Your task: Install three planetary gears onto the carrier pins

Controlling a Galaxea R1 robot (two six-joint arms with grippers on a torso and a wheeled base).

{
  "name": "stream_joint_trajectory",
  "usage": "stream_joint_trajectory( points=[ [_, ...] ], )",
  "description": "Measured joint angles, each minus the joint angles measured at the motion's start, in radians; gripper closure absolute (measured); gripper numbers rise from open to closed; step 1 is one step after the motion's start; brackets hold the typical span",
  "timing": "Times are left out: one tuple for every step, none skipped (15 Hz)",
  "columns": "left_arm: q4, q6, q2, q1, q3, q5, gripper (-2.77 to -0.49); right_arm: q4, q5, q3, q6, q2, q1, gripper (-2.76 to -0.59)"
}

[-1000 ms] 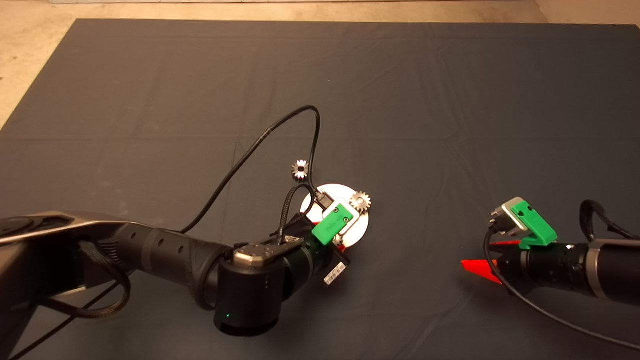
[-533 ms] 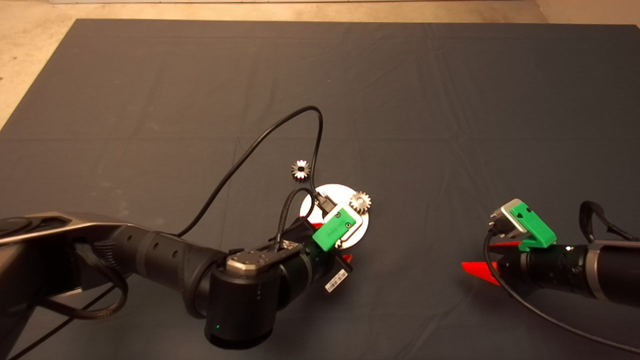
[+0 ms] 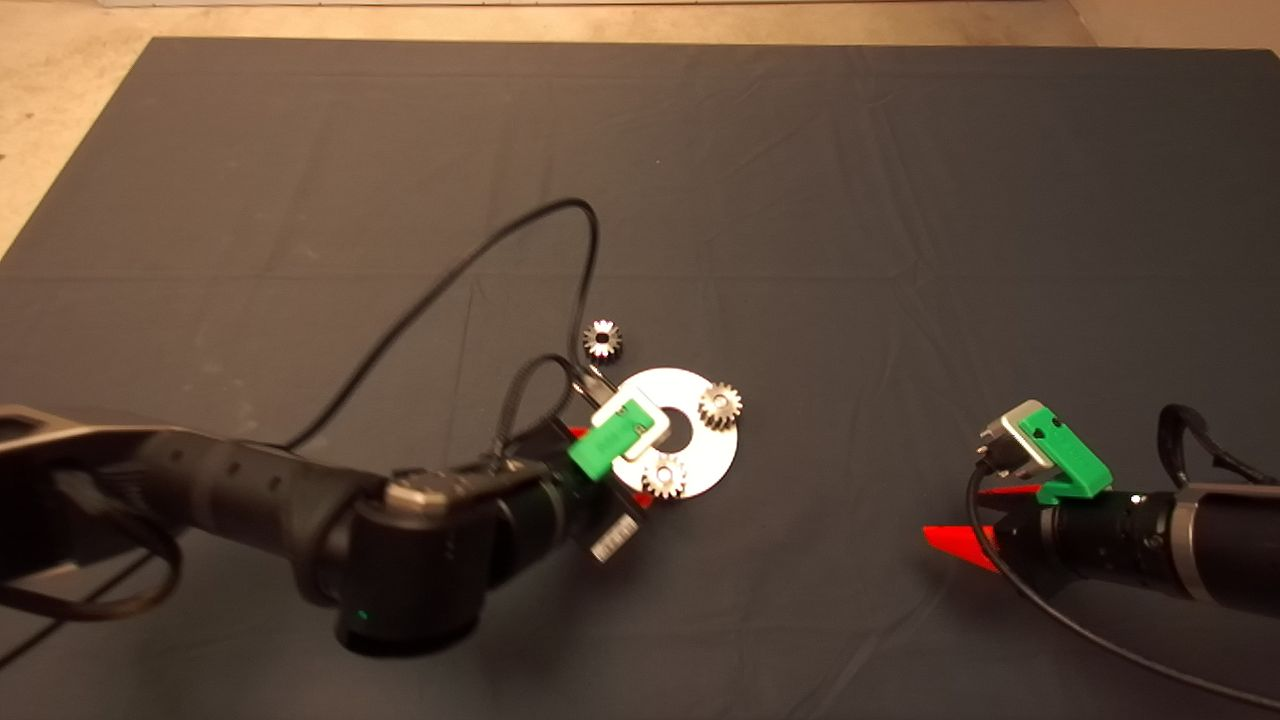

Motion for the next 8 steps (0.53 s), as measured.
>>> stream_joint_trajectory(
  points=[
    [-0.018,0.003,-0.043,-0.036,0.0,0.001,-1.78,0.002,0.0,0.0,-0.007,0.0,0.0,-1.76],
    [-0.038,0.011,-0.075,-0.071,0.0,0.003,-1.78,0.005,0.0,0.0,-0.016,0.0,0.001,-1.76],
    [-0.064,0.02,-0.1,-0.104,0.0,0.003,-1.78,0.01,0.0,0.0,-0.017,0.001,0.001,-1.76],
    [-0.097,0.028,-0.122,-0.131,0.0,0.002,-1.78,0.012,0.001,0.0,-0.017,0.004,0.001,-1.76],
    [-0.122,0.036,-0.146,-0.149,0.001,0.001,-1.78,0.014,0.0,0.0,-0.018,0.006,0.001,-1.76],
    [-0.141,0.046,-0.163,-0.162,0.001,0.001,-1.78,0.018,0.0,0.0,-0.018,0.006,0.001,-1.76],
    [-0.148,0.048,-0.172,-0.169,0.001,0.001,-1.78,0.02,0.0,0.0,-0.018,0.006,0.001,-1.76],
    [-0.159,0.051,-0.179,-0.172,-0.001,0.001,-1.78,0.02,0.0,0.0,-0.019,0.008,0.001,-1.76]
  ],
)
